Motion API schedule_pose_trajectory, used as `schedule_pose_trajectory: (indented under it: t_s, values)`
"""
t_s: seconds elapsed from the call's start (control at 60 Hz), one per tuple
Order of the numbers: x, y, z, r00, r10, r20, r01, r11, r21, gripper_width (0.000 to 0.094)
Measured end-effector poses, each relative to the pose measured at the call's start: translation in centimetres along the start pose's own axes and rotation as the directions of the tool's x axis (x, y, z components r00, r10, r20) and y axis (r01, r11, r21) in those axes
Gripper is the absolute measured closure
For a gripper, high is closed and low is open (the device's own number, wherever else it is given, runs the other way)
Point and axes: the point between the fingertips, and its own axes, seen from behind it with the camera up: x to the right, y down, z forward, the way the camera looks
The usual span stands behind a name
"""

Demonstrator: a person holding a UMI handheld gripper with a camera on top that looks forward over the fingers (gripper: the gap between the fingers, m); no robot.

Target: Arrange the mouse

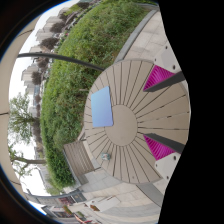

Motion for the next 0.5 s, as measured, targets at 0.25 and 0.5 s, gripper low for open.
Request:
schedule_pose_trajectory:
  t_s: [0.25,0.5]
  values:
    - [-6.1,-1.0,2.6,1.0,0.0,0.013,0.0,1.0,-0.015,0.0076]
    - [-16.8,-2.6,6.2,0.999,-0.039,0.016,0.04,0.999,-0.026,0.0071]
